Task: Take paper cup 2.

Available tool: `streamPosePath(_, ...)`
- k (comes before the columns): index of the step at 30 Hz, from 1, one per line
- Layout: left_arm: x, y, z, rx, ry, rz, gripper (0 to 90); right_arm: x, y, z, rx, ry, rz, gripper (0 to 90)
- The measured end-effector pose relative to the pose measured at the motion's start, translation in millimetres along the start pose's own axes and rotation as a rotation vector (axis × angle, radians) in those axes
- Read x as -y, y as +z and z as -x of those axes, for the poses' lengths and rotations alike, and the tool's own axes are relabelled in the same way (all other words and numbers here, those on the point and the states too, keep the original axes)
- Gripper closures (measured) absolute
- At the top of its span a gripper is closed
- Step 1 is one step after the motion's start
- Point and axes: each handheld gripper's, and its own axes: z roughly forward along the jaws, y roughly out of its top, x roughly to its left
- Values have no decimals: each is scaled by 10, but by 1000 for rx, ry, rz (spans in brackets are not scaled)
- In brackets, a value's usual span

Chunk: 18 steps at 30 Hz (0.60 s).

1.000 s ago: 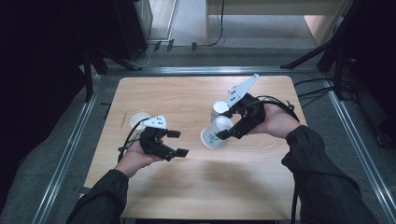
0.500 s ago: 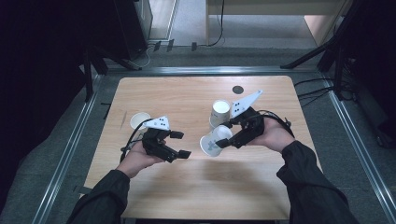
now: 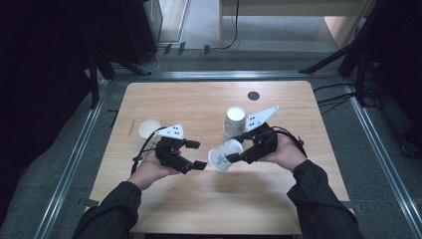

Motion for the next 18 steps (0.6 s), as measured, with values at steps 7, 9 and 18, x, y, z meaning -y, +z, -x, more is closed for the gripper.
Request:
streamPosePath(7, -10, 75, -5, 13, 13, 5, 130, 24, 62, -2, -25, 11, 30, 357)
streamPosePath(9, -12, 82, -10, 17, 14, 4, 130, 29, 75, -4, -24, 9, 34, 357)
streamPosePath(18, -21, 167, 4, 46, 25, 6, 138, 59, 148, -18, -37, 18, 38, 356)
